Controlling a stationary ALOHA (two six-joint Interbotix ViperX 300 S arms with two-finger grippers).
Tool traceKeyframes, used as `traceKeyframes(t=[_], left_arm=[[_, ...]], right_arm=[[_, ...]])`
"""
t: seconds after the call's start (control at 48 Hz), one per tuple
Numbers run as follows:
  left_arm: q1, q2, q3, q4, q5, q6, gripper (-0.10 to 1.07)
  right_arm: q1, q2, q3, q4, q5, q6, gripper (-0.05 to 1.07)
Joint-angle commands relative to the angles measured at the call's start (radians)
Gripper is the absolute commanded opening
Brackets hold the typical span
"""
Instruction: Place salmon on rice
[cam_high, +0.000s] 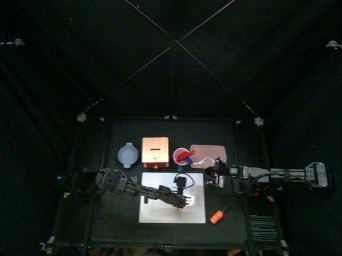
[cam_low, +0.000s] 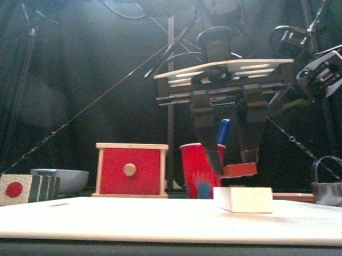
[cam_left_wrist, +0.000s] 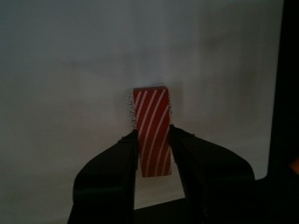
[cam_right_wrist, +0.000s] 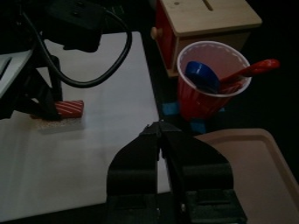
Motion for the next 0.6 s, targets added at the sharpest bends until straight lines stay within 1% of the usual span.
traceKeyframes(t=[0.0, 0.312, 0.583], left_arm=[[0.003, -0.014, -0.035, -0.006, 0.0, -0.005, 0.65], [0.009, 0.009, -0.037, -0.017, -0.002, -0.006, 0.65], [0.011, 0.015, -0.021, -0.023, -0.002, 0.003, 0.65]], right_arm=[[-0.003, 0.002, -0.02, 0.002, -0.003, 0.0, 0.06], [-0.002, 0.002, -0.017, 0.0, -0.003, 0.0, 0.06], [-0.003, 0.002, -0.014, 0.002, -0.003, 0.0, 0.06]])
